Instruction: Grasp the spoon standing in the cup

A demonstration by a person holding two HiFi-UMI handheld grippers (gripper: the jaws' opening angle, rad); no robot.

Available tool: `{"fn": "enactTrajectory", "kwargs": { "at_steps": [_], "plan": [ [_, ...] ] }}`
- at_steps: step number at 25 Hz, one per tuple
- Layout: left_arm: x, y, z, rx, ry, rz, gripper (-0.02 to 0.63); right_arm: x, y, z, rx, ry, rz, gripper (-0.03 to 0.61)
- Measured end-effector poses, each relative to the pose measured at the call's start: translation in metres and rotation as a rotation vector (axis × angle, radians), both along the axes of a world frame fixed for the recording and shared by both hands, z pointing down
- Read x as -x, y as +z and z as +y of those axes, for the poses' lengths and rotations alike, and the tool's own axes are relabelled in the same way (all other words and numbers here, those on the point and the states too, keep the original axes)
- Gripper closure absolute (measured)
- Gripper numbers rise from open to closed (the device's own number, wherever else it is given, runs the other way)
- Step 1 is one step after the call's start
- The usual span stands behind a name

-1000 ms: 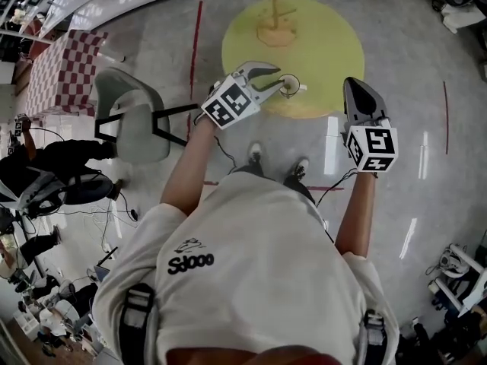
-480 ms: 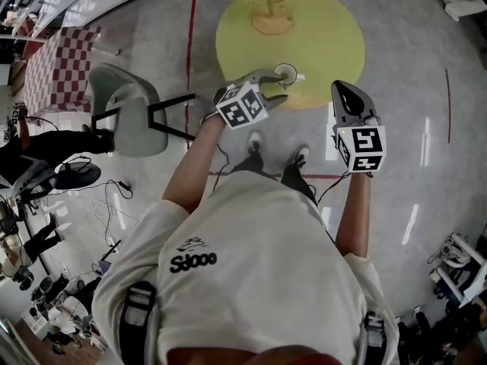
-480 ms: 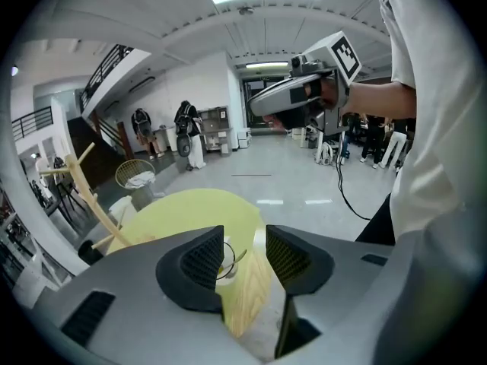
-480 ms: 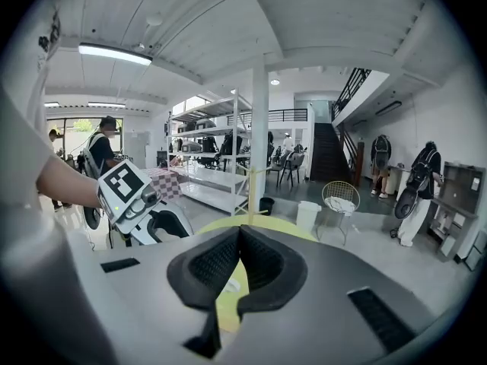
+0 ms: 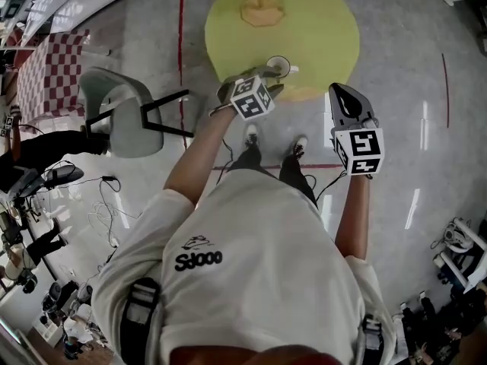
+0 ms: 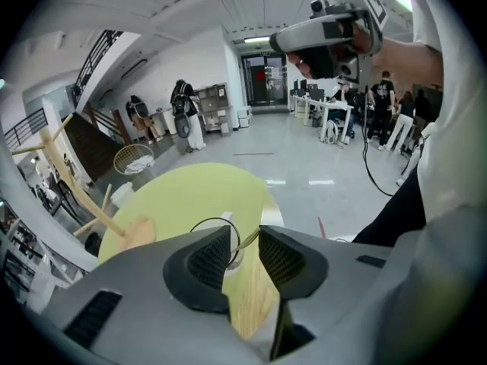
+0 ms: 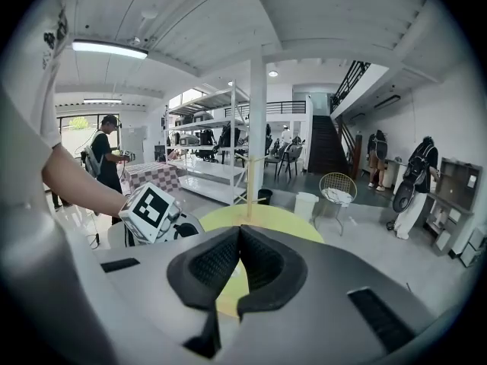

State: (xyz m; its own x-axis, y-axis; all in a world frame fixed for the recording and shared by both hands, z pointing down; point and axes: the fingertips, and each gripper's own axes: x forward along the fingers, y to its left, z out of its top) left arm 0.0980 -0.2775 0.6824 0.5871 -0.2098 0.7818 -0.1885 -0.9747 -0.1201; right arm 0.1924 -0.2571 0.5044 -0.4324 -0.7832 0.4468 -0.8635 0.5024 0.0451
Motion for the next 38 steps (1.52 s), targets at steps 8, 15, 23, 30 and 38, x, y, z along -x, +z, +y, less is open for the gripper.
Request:
{"fn": "enactTrajectory", "kwargs": {
  "at_steps": [8, 15, 23, 30, 38],
  "plan": [
    [-0.002, 0.024, -0.006, -0.006, -0.025, -0.042, 0.518, -0.008, 0.006, 0.009, 0.02, 0.019, -0.003, 0.557],
    [-0.001, 0.022, -0.011, -0.036, -0.04, -0.051, 0.568, -0.008, 0.005, 0.01, 0.025, 0.006, -0.002, 0.557],
    [0.004, 0.001, -0.018, -0.063, -0.095, -0.001, 0.581, -0.007, -0.003, 0.002, 0.008, 0.002, -0.023, 0.557],
    [0.014, -0.042, -0.023, -0.086, -0.143, 0.088, 0.583, -0.003, -0.026, -0.01, -0.049, -0.007, -0.007, 0.557],
    [0.023, -0.133, -0.05, -0.238, -0.196, 0.216, 0.583, -0.002, -0.065, -0.028, -0.152, 0.0, 0.031, 0.557]
  ]
}}
